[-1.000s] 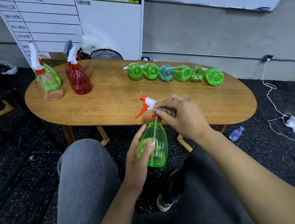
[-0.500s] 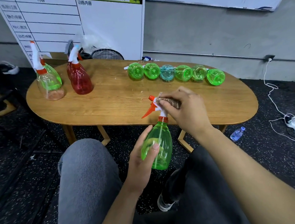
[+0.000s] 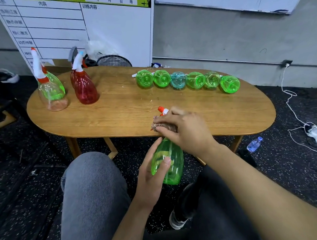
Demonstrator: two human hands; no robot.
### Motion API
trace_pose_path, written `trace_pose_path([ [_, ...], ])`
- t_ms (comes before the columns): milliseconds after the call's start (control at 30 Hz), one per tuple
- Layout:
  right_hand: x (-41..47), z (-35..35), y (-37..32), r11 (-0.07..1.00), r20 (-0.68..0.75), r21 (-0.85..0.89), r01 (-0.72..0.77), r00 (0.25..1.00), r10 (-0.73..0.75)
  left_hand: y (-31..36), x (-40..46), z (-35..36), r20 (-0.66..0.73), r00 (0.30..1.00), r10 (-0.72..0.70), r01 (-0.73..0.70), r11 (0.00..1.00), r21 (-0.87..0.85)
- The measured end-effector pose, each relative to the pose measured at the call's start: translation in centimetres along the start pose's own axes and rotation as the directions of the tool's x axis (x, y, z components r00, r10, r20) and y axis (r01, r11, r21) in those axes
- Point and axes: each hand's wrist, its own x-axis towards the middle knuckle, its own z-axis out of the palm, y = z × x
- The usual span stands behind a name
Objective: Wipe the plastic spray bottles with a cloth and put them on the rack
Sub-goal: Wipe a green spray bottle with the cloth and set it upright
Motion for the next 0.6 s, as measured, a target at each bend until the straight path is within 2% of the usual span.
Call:
trace_pose_path([
  [133, 0.6, -0.7, 0.6, 0.983, -0.250, 0.026, -0.184, 0.950, 0.184, 0.2, 0.0, 0.0, 0.019, 1.000, 0.010, -0.010, 1.000, 0.010],
  [200, 0.6, -0.6, 0.4, 0.981, -0.216, 0.034, -0.191, 0.957, 0.193, 0.2, -0.1, 0.0, 0.019, 1.000, 0.002, -0.002, 1.000, 0.004],
  [300, 0.3, -0.1, -0.5, 0.998, 0.023, 0.026, -0.059, 0.998, 0.058, 0.2, -0.1, 0.0, 0.021, 1.000, -0.022, 0.023, 1.000, -0.013],
  [333, 0.1, 0.0, -0.5, 1.000, 0.056, 0.016, -0.016, 0.998, 0.015, 0.3, -0.1, 0.0, 0.020, 1.000, -0.024, 0.025, 1.000, -0.016],
  [400, 0.2, -0.2, -0.2, 1.000, -0.010, 0.003, -0.030, 0.999, 0.030, 0.4, 0.0, 0.0, 0.026, 0.999, -0.019, 0.019, 1.000, -0.006],
  [500, 0.6, -1.0, 1.0, 0.980, -0.201, 0.047, -0.196, 0.959, 0.201, 0.6, -0.1, 0.0, 0.030, 1.000, -0.005, 0.005, 1.000, 0.005],
  [533, 0.6, -1.2, 1.2, 0.975, -0.218, 0.054, -0.216, 0.950, 0.223, 0.5, -0.2, 0.0, 0.028, 1.000, -0.004, 0.004, 1.000, 0.007],
  [600, 0.4, -1.1, 1.2, 0.978, -0.150, 0.088, -0.190, 0.968, 0.202, 0.4, -0.2, -0.1, 0.020, 1.000, -0.006, 0.006, 1.000, 0.010],
])
